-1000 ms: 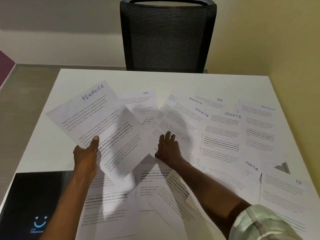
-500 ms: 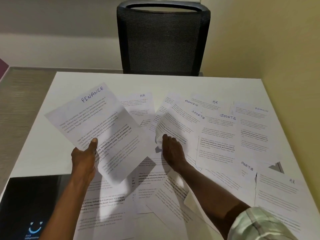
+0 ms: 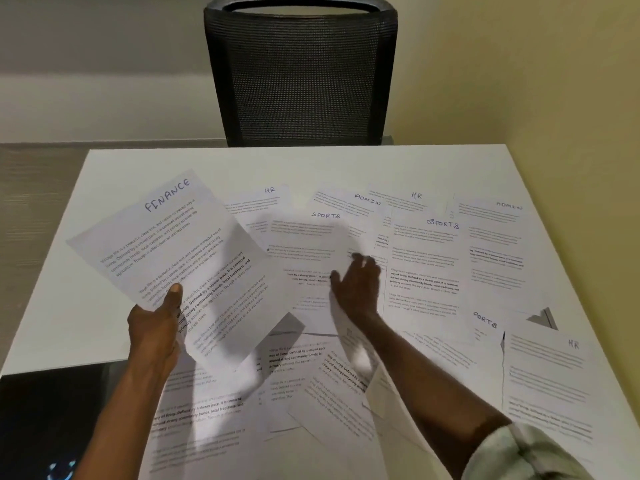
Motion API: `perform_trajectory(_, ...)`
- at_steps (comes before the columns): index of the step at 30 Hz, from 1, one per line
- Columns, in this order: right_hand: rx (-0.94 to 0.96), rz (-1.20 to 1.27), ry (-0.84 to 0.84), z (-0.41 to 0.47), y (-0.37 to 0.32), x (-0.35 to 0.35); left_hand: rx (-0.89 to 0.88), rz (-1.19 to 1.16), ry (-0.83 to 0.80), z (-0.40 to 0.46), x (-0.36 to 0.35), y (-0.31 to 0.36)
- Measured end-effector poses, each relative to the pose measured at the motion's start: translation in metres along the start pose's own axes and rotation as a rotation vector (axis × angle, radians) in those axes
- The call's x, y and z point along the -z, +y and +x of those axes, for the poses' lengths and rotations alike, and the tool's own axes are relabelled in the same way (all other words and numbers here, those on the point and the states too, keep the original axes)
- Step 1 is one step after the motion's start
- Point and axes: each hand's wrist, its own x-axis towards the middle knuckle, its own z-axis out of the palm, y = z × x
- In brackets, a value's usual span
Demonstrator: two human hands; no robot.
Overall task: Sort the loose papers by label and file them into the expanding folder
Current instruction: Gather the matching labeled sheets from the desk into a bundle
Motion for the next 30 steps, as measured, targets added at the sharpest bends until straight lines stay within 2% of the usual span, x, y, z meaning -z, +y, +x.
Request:
perform_trajectory(2, -0.185, -0.131, -0.134, 0.019, 0.009, 0.005, 0.005, -0.006, -0.012, -0.002, -0.004, 0.0)
perform_trajectory(3, -0.154, -0.205, -0.21, 0.023, 0.012, 0.004, 0.008, -0.009, -0.021, -0.002, -0.006, 0.0)
perform_trajectory(5, 0.028, -0.287, -0.324, 0.024, 0.009, -0.004, 0.001, -0.005, -0.028, -0.001, -0.008, 0.001)
perform_trajectory(8, 0.236, -0.179, -0.412, 0.021, -0.003, -0.011, -0.007, -0.049, -0.036, -0.001, -0.009, 0.002)
perform_trajectory(9, 0.236, -0.099, -0.363, 0.021, -0.002, -0.006, -0.002, -0.061, -0.039, -0.002, -0.01, 0.002)
perform_trajectory(10, 0.209, -0.049, -0.241, 0.022, 0.001, 0.0, 0.0, -0.084, -0.038, -0.006, -0.013, 0.006)
perform_trajectory(12, 0.013, -0.14, 0.025, 0.044, 0.039, 0.018, 0.062, -0.082, -0.074, 0.002, -0.046, -0.006)
perform_trajectory(13, -0.071, -0.213, 0.064, 0.049, 0.049, 0.026, 0.056, -0.078, -0.067, 0.003, -0.047, -0.006)
perform_trajectory(15, -0.182, -0.306, -0.026, 0.058, 0.068, 0.036, 0.058, -0.069, -0.064, -0.003, -0.052, -0.003)
perform_trajectory(17, -0.204, -0.329, -0.089, 0.061, 0.08, 0.036, 0.051, -0.036, -0.044, 0.001, -0.047, -0.007)
perform_trajectory(21, -0.324, -0.307, -0.054, 0.052, 0.101, 0.042, 0.07, -0.031, -0.088, 0.009, -0.044, -0.014)
perform_trajectory(30, -0.405, -0.226, -0.02, 0.06, 0.111, 0.055, 0.029, -0.005, -0.127, 0.007, -0.054, -0.013)
